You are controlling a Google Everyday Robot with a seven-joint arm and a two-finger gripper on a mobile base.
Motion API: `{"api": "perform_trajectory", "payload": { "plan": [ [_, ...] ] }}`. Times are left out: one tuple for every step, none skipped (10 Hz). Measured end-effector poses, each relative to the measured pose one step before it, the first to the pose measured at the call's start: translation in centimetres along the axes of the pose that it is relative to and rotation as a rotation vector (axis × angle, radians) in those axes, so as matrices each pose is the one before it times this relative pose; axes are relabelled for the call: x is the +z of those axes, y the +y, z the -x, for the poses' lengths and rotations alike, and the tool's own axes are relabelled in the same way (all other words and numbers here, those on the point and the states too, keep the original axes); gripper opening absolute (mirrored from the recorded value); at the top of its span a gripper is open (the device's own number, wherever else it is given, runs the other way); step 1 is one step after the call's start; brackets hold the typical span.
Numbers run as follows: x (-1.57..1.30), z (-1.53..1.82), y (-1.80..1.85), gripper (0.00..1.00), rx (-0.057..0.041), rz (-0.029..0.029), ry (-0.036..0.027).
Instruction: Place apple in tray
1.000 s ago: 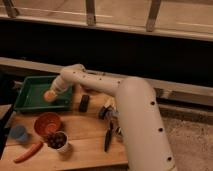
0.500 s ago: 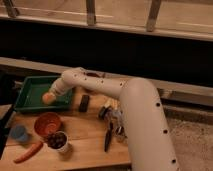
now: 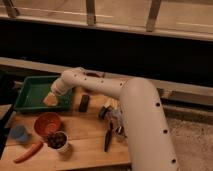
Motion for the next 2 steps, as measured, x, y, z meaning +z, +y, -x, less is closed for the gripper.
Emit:
{"api": "perform_trajectory", "payload": {
  "plan": [
    [-0.043, -0.021, -0.041, 0.66, 0.00052, -0.00072, -0.00020],
    [0.002, 0.007, 0.004, 0.66, -0.00013, 0.00004, -0.00002]
  ]
}}
